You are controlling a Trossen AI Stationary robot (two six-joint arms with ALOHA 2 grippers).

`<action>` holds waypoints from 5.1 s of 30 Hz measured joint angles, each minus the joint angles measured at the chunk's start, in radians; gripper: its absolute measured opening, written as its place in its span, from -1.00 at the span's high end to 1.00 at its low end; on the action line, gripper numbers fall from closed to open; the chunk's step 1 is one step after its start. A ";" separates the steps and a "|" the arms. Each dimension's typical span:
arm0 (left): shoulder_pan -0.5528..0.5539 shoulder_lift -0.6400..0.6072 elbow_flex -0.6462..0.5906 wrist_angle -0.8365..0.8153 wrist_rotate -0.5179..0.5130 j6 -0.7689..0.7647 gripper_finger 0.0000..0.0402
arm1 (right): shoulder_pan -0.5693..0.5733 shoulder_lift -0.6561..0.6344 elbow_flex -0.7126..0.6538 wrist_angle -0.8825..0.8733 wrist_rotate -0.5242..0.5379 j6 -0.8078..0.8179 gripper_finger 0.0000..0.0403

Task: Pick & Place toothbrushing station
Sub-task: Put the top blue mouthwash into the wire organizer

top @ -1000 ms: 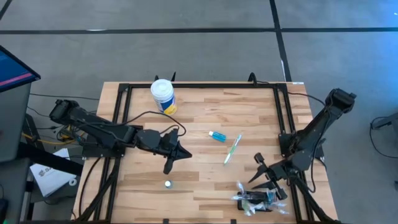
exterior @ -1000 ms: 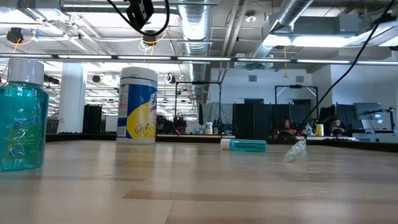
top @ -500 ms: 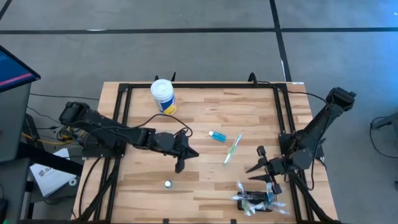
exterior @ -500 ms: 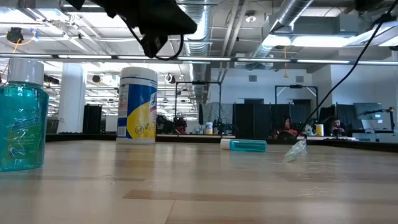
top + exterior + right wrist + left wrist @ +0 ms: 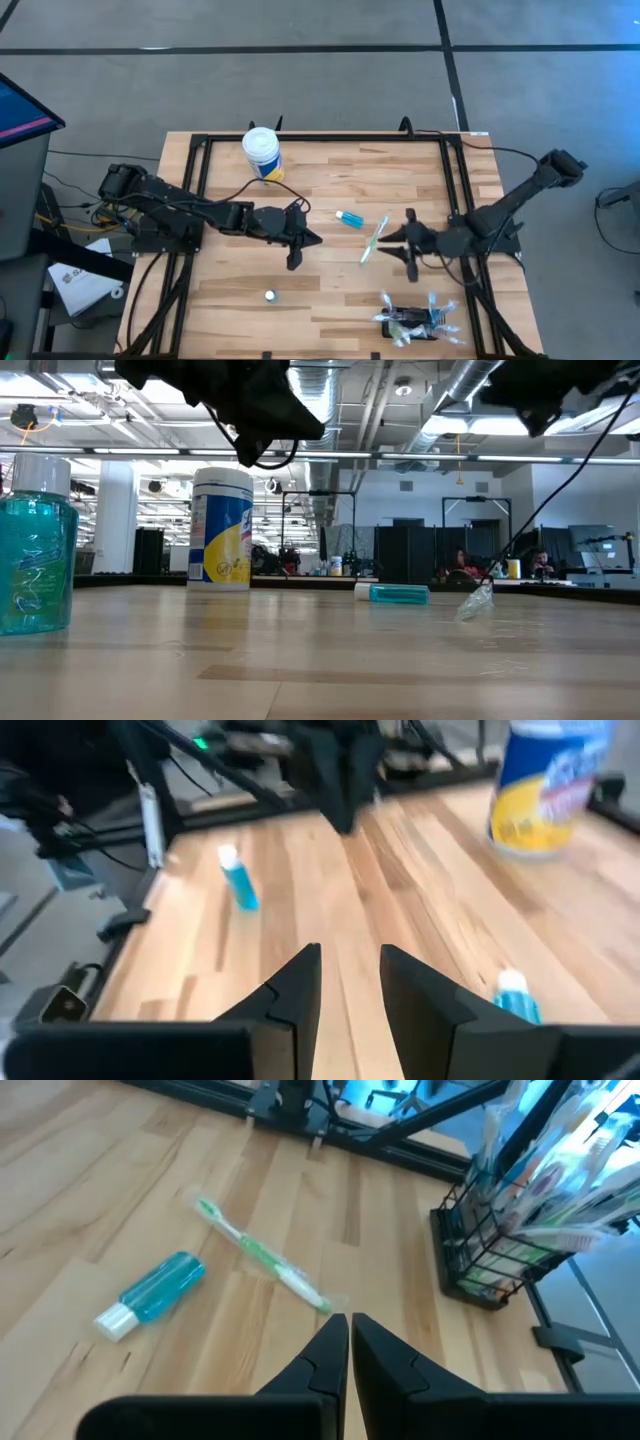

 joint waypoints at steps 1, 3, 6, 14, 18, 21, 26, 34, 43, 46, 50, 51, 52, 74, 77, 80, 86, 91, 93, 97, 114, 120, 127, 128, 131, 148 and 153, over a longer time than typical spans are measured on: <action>0.000 0.000 0.000 0.002 0.000 0.000 0.94 | -0.030 0.000 0.020 -0.047 -0.029 0.022 0.52; 0.000 0.000 0.000 -0.002 0.000 0.000 0.94 | -0.088 0.000 0.054 -0.125 -0.080 0.054 0.52; -0.001 0.000 0.000 -0.002 0.000 0.000 0.94 | -0.168 0.000 0.084 -0.187 -0.153 0.083 0.52; -0.001 0.000 0.000 -0.003 0.001 0.000 0.94 | -0.346 0.001 0.095 -0.233 -0.390 0.109 0.52; -0.001 0.000 0.000 -0.003 0.001 0.000 0.94 | -0.411 0.001 0.095 -0.272 -0.449 0.109 0.52; -0.001 0.000 0.000 -0.003 0.001 0.000 0.94 | -0.446 0.001 0.095 -0.290 -0.460 0.109 0.52; -0.001 0.000 0.000 -0.004 0.000 0.000 0.94 | -0.495 0.026 0.096 -0.290 -0.511 0.108 0.52; -0.001 0.000 0.000 -0.004 -0.011 0.000 0.94 | -0.574 0.252 0.199 -0.372 -0.586 0.035 0.52; -0.001 0.000 -0.064 0.000 -0.013 -0.026 0.94 | -0.637 0.543 0.475 -0.542 -0.590 -0.119 0.52; -0.001 0.000 -0.082 0.006 -0.013 -0.035 0.94 | -0.655 0.634 0.563 -0.601 -0.604 -0.153 0.52; -0.003 0.000 -0.091 0.010 -0.014 -0.037 0.94 | -0.681 0.745 0.675 -0.686 -0.640 -0.173 0.52; -0.003 0.000 -0.092 0.010 -0.013 -0.037 0.94 | -0.686 0.772 0.702 -0.709 -0.641 -0.187 0.52; -0.003 0.000 -0.092 0.011 -0.013 -0.037 0.94 | -0.690 0.798 0.729 -0.731 -0.642 -0.201 0.52; -0.053 0.000 -0.094 0.017 -0.013 -0.031 0.94 | -0.766 1.004 0.963 -0.894 -0.676 -0.286 0.52; -0.053 0.000 -0.094 0.017 -0.013 -0.031 0.94 | -0.767 1.034 0.964 -0.880 -0.685 -0.293 0.52; -0.053 0.000 -0.094 0.017 -0.013 -0.031 0.94 | -0.768 1.048 0.965 -0.868 -0.694 -0.296 0.52; -0.053 0.000 -0.094 0.018 -0.013 -0.031 0.94 | -0.775 1.060 0.965 -0.850 -0.697 -0.296 0.52; -0.053 0.000 -0.094 0.018 -0.013 -0.030 0.94 | -0.779 1.065 0.963 -0.855 -0.712 -0.295 0.52; -0.053 0.000 -0.094 0.018 -0.013 -0.030 0.94 | -0.779 1.065 0.963 -0.849 -0.713 -0.295 0.52; -0.053 0.000 -0.094 0.018 -0.013 -0.030 0.94 | -0.778 1.065 0.963 -0.845 -0.720 -0.294 0.52; -0.053 0.000 -0.094 0.018 -0.013 -0.030 0.94 | -0.776 1.108 0.961 -0.857 -0.720 -0.293 0.52; -0.053 0.000 -0.094 0.018 -0.013 -0.030 0.94 | -0.775 1.140 0.966 -0.838 -0.730 -0.295 0.51; -0.053 0.000 -0.094 0.018 -0.013 -0.030 0.94 | -0.774 1.139 0.961 -0.848 -0.720 -0.308 0.52; -0.053 0.000 -0.095 0.018 -0.013 -0.030 0.94 | -0.774 1.139 0.961 -0.848 -0.719 -0.311 0.52; -0.053 0.000 -0.095 0.018 -0.013 -0.030 0.94 | -0.774 1.139 0.961 -0.848 -0.720 -0.320 0.52; -0.053 0.000 -0.095 0.018 -0.013 -0.030 0.94 | -0.769 1.137 1.076 -1.054 -0.719 -0.447 0.52; -0.053 0.000 -0.095 0.018 -0.013 -0.030 0.94 | -0.770 1.137 1.076 -1.101 -0.718 -0.454 0.52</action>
